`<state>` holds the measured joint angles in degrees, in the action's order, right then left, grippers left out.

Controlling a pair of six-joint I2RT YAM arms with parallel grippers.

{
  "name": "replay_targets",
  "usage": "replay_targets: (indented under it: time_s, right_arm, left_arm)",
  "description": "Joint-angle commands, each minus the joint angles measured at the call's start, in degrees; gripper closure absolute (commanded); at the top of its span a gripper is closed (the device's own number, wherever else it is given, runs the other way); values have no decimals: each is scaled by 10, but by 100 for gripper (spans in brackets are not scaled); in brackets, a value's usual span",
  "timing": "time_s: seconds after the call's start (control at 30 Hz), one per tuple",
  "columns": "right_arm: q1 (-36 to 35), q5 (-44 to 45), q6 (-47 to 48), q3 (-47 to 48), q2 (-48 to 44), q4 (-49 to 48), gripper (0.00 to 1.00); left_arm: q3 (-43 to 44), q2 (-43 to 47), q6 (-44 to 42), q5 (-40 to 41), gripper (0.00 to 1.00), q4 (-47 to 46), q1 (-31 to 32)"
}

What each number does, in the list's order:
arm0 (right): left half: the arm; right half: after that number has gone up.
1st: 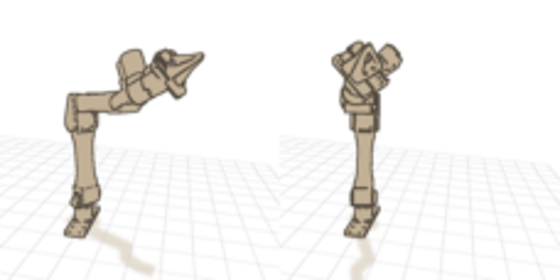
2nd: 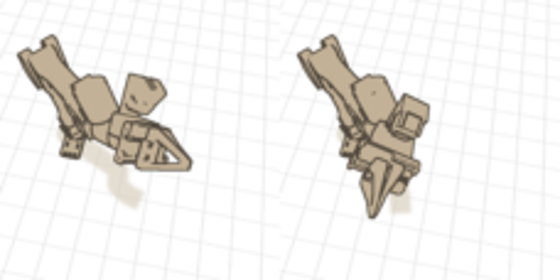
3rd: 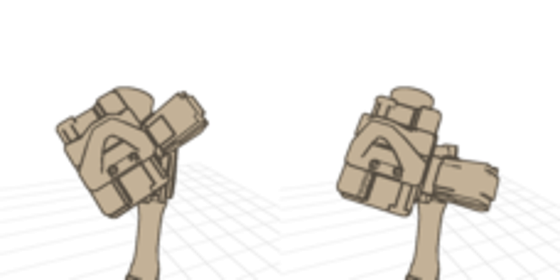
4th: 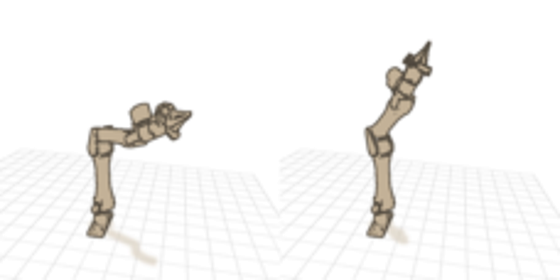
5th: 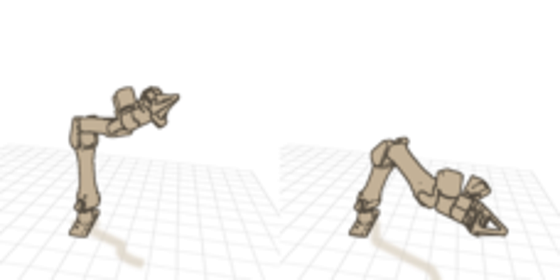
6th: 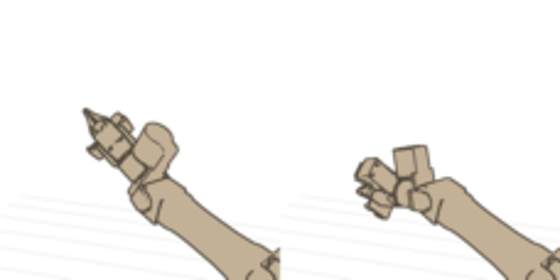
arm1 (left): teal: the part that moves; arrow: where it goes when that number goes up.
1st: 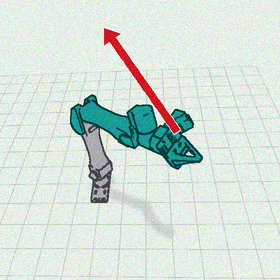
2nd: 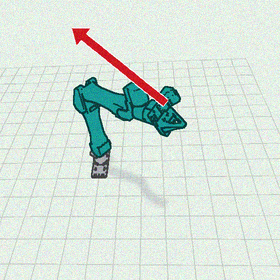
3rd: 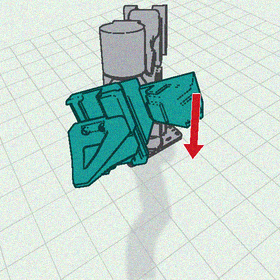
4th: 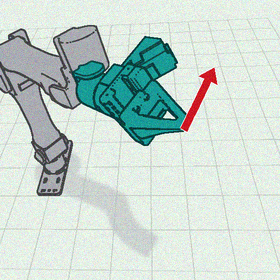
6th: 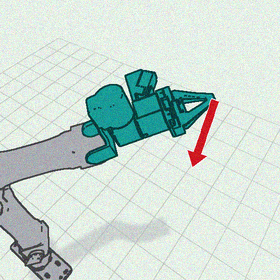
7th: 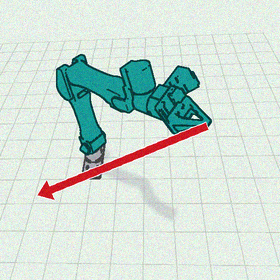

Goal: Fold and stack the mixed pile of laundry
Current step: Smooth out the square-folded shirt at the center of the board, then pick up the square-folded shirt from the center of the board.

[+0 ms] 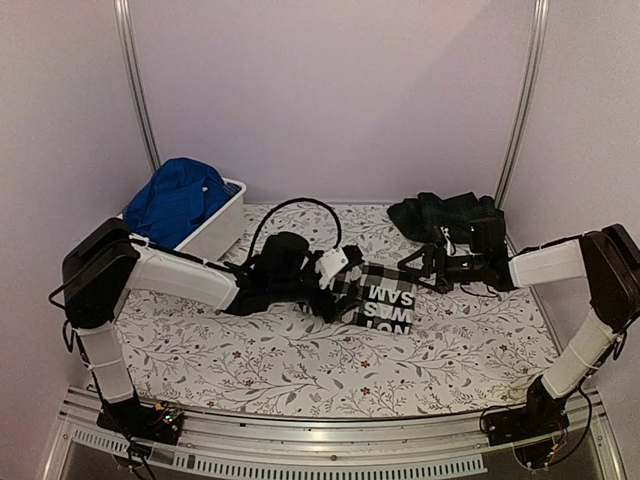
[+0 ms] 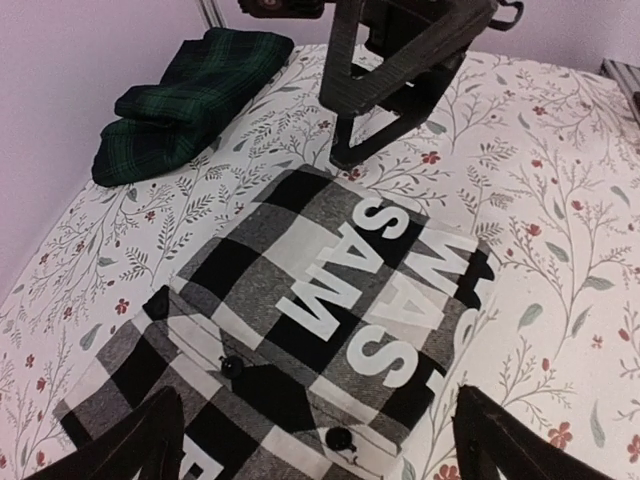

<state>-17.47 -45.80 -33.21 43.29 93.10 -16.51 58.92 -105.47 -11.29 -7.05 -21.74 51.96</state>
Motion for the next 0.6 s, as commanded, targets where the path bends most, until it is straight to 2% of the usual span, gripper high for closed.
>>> replay_targets:
  time_s: [0.0, 0.07, 0.23, 0.37, 0.57]
  right_arm:
    - [18, 1, 4, -45, -15, 16, 1]
    - [28, -1, -10, -67, -26, 7, 1]
    - [56, -11, -64, -121, -44, -31, 3]
    - [61, -3, -102, -152, -52, -54, 4]
    - [61, -11, -151, -194, -42, -123, 6]
  left_arm:
    - [51, -61, -122, 45, 10, 15, 45]
    - [93, -102, -145, 50, 21, 35, 61]
    - [145, -155, -181, 23, 42, 46, 74]
    - [164, -187, -202, 7, 52, 52, 85]
    - [184, -233, -236, 17, 61, 66, 103]
